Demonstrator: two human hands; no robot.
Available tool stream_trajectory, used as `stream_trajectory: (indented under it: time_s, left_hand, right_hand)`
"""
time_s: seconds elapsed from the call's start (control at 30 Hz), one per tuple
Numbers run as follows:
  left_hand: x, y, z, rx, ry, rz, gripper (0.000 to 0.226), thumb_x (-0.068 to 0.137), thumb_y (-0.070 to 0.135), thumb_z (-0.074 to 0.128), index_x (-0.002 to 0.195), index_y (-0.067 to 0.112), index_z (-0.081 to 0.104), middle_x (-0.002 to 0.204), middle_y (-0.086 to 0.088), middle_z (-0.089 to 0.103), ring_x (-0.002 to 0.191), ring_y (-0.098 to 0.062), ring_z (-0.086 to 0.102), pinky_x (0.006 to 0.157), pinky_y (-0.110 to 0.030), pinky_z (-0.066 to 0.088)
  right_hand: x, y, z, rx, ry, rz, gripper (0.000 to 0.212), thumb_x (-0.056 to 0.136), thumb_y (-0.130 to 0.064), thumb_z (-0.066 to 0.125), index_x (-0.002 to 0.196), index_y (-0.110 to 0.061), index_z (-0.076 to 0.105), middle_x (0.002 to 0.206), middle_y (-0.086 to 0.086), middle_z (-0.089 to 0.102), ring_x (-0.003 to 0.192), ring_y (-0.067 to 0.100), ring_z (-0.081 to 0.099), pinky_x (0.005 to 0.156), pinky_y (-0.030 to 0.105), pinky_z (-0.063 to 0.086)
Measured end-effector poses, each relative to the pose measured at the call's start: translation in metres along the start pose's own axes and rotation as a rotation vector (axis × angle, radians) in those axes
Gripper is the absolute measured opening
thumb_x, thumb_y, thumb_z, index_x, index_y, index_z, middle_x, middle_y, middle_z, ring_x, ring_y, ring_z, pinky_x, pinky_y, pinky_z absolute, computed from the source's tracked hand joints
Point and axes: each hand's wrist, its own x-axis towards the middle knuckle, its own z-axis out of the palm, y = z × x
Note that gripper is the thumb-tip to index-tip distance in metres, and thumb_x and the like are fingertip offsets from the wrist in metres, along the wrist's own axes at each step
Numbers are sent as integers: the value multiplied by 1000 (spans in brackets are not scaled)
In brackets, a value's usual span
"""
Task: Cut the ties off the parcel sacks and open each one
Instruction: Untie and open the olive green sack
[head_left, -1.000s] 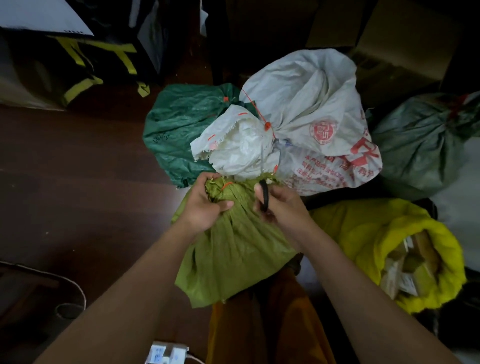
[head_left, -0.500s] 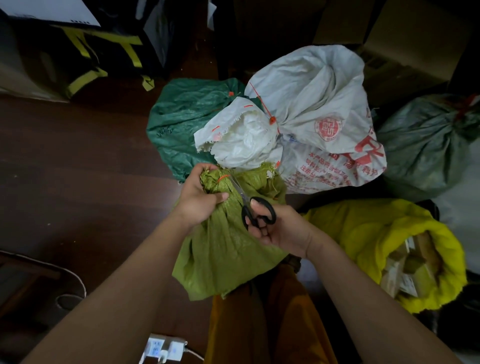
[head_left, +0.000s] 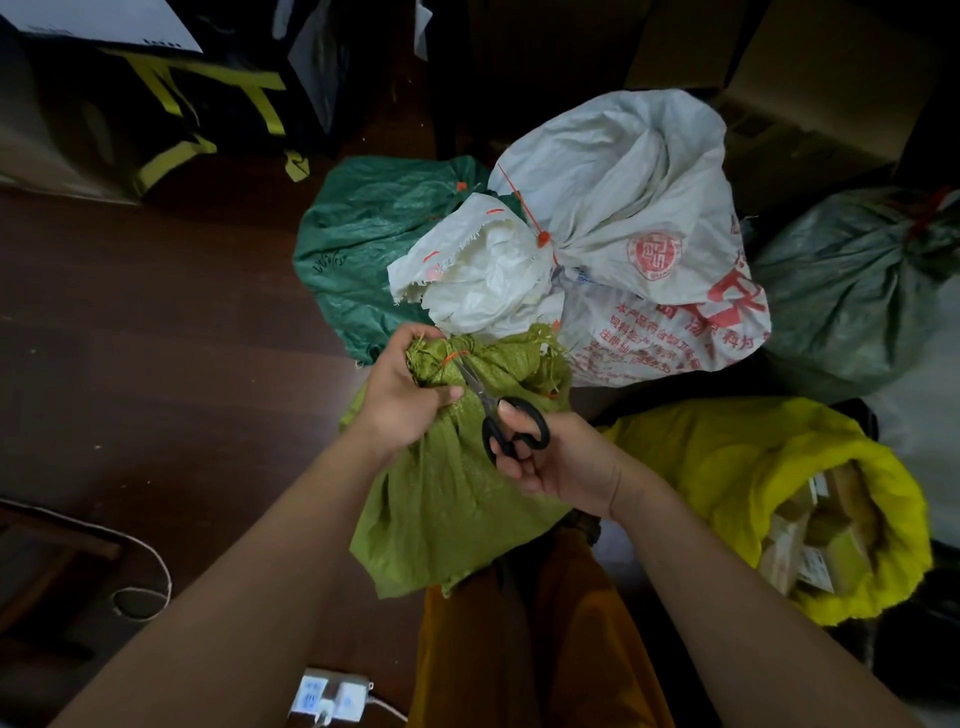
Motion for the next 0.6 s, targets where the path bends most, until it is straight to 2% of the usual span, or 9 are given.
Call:
stream_trajectory:
  time_s: [0.1, 0.2, 0.27, 0.4, 0.5, 0.6]
  left_hand:
    - [-1, 0, 1, -10, 0, -1, 55, 72, -3, 77, 93, 41, 54, 120, -5, 58, 75, 3, 61, 62, -23, 54]
    - [-1, -1, 3, -63, 8, -11, 53, 71, -6, 77, 97, 35, 56, 111, -6, 62, 88, -12, 63, 64, -23, 57]
    - [-2, 0, 6, -97, 27, -19, 52, 70, -7, 77, 98, 32, 56, 106, -9, 64, 90, -18, 64, 66, -26, 58]
    - [-4, 1, 11, -64, 85, -22, 55, 67, -2, 80, 98, 35, 55, 115, -8, 64, 109, -26, 61, 91, -43, 53]
    - [-4, 3, 8, -58, 97, -29, 56, 64, 2, 84, 98, 35, 56, 111, -4, 65, 107, -25, 61, 91, -46, 53]
    - [-9, 4, 5, -31, 61, 26, 59, 66, 5, 84, 101, 39, 52, 109, 12, 59, 109, -16, 57, 91, -34, 50]
  right_hand:
    - [0, 1, -1, 7, 15, 1, 40, 80, -53, 61, 74, -14, 62, 59, 0, 53, 54, 12, 37, 47, 18, 34]
    - [-1, 5, -1, 49, 27, -9, 41, 81, -52, 64, 77, -12, 61, 59, 0, 53, 52, 12, 37, 47, 19, 33]
    - [0, 6, 1, 101, 20, -7, 42, 80, -52, 60, 79, -10, 61, 60, 1, 52, 50, 11, 37, 48, 20, 30]
    - [4, 8, 6, 159, 20, -19, 42, 81, -52, 58, 81, -10, 60, 62, 1, 52, 51, 11, 38, 53, 24, 27]
    - [9, 9, 9, 127, 30, -25, 44, 79, -54, 59, 83, -11, 59, 63, 0, 53, 56, 12, 35, 55, 24, 26]
    - [13, 8, 12, 24, 51, -31, 56, 66, -64, 66, 83, -12, 56, 64, 0, 53, 60, 13, 34, 56, 24, 28]
